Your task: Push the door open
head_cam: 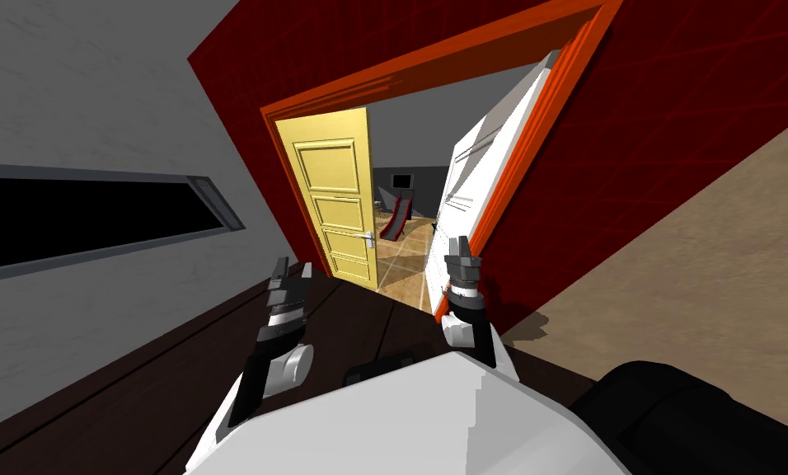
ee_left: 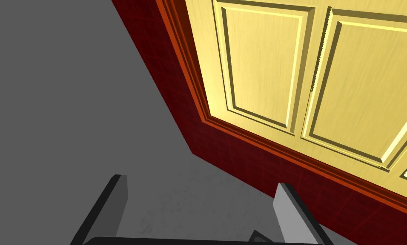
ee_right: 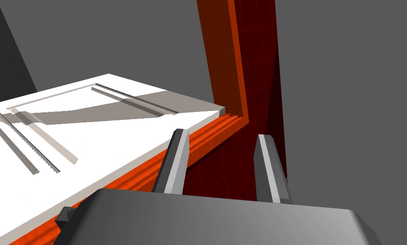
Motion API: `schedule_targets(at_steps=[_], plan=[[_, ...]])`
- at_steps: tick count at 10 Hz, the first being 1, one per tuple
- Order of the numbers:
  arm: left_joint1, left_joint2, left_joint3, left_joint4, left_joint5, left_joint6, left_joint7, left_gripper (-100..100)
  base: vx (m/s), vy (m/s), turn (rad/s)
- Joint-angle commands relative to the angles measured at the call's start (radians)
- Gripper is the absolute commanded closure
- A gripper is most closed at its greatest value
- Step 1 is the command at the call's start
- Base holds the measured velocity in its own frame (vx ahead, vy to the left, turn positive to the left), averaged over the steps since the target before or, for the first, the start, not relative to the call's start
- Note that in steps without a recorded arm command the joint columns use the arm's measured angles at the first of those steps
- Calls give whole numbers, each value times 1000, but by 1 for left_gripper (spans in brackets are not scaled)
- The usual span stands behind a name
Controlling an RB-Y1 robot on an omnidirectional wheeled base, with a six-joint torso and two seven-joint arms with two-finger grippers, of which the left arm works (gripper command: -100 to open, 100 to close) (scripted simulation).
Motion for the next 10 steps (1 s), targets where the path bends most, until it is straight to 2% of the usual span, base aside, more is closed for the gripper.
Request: schedule_targets(at_steps=[1,8,9,10], plan=[[-31,5,-5,47,-4,6,6,-100,84,58,-22],[-177,16,-44,279,-29,23,33,-100,94,75,-26],[-177,16,-44,284,-29,23,33,-100,71,65,-9],[-200,16,-50,314,-33,26,37,-100,53,54,-9]])
